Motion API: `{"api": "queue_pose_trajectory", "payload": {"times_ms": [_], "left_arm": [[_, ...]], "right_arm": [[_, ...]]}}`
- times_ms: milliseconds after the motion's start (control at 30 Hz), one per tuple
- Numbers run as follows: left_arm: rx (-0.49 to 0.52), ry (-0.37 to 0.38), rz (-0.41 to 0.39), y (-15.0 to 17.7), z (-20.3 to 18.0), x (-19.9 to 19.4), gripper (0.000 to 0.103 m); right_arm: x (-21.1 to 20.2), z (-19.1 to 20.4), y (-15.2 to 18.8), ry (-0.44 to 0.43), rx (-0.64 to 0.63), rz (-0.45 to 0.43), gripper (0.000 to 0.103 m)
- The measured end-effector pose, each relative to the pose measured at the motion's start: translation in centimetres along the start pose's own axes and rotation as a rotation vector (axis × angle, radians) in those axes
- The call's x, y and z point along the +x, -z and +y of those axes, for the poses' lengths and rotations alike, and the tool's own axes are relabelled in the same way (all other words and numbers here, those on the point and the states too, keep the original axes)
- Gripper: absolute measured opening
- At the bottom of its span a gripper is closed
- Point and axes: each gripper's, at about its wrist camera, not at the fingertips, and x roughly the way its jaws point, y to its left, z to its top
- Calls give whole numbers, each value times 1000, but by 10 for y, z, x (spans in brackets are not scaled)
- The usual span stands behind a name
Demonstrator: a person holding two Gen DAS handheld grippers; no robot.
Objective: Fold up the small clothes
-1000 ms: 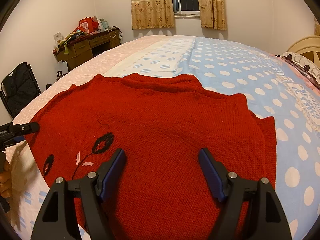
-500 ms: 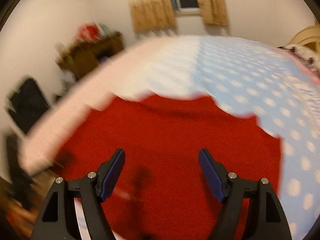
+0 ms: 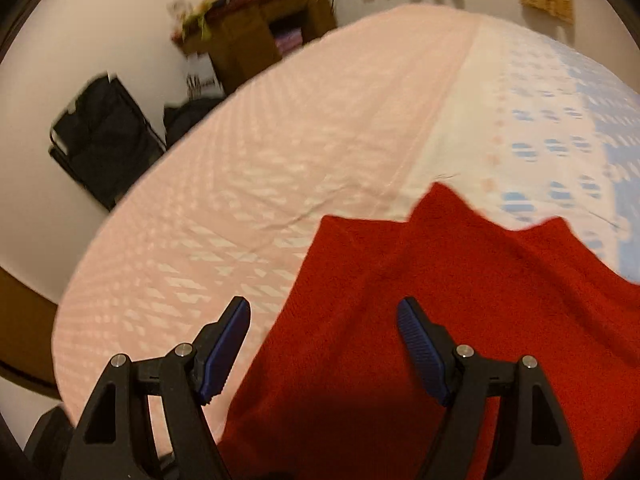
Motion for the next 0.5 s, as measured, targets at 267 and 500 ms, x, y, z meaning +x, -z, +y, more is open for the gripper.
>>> {"api": "queue_pose_trajectory", "payload": {"times_ms": [267,500], "left_arm": [[7,-4,-13,4,-1,0,32],[31,-15,-5,7,-9,0,27]], "right_arm": [[18,31,1,209,-230,22,74],[-5,-1,8,166,-101,-31,23]]}}
